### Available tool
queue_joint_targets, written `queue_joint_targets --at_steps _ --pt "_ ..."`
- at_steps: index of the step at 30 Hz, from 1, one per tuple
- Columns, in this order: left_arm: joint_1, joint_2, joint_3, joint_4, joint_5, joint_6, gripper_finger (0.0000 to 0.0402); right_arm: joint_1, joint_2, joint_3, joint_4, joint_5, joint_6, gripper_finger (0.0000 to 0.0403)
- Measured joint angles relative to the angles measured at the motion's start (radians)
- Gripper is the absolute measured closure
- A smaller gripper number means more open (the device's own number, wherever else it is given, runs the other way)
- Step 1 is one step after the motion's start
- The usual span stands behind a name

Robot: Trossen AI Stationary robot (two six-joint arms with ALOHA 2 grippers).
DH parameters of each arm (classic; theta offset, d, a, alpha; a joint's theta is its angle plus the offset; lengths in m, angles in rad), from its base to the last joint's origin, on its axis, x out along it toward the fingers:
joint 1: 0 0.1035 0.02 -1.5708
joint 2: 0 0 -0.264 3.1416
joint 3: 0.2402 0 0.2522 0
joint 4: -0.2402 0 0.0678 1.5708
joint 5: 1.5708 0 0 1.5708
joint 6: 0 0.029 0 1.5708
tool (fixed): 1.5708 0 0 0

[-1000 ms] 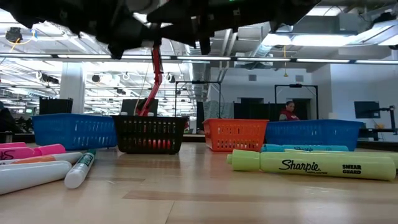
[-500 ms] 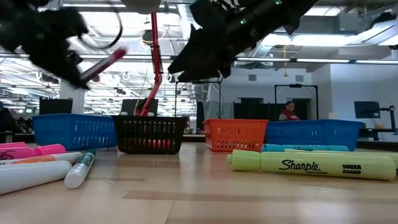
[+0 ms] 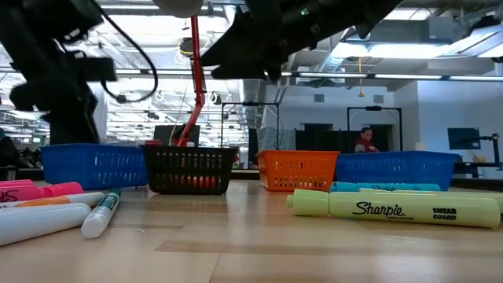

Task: Pick & Place Markers
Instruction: Put the large red marker pen into the left blue basket, then put the large pink marker pen into the left blue basket

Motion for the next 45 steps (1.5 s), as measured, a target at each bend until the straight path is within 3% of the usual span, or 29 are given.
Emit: queue_joint_targets --at_steps 5,9,18,22,26,29,35,38,45 --pt "0.024 0.113 -0.001 0.002 0.019 -0.023 0.0283 -0.002 0.0 0.0 0.029 -0.011 -0.056 0.0179" --pt "0.024 0.129 0.005 0.004 0.019 -0.023 0.0271 -0.002 0.0 0.0 0.071 -0.05 -0.104 0.0179" --pt "0.007 0.026 0.13 0.01 0.022 0.11 0.0266 -0.026 -0.001 0.001 0.106 -0.057 -0.097 0.0179" --pt "-0.031 -0.001 0.155 0.016 0.113 0.132 0.0266 -0.039 -0.001 0.001 0.095 -0.128 -0.096 0.0179" --pt "-0.119 0.009 0.155 0.08 0.216 0.108 0.0266 -0.04 -0.001 0.001 0.094 -0.167 -0.096 0.0182" --pt "-0.214 0.035 0.155 0.138 0.235 0.095 0.0266 -0.039 -0.001 0.001 0.086 -0.167 -0.096 0.0184" --pt "-0.385 0.115 0.155 0.165 0.327 -0.182 0.0266 -0.039 -0.001 0.001 0.042 -0.167 -0.095 0.0184" --pt "-0.484 0.163 0.155 0.165 0.399 -0.186 0.0272 -0.039 -0.001 0.001 0.029 -0.181 -0.094 0.0184" --pt "-0.671 0.286 0.155 0.165 0.453 -0.186 0.029 -0.033 -0.001 0.001 0.027 -0.184 -0.095 0.0184"
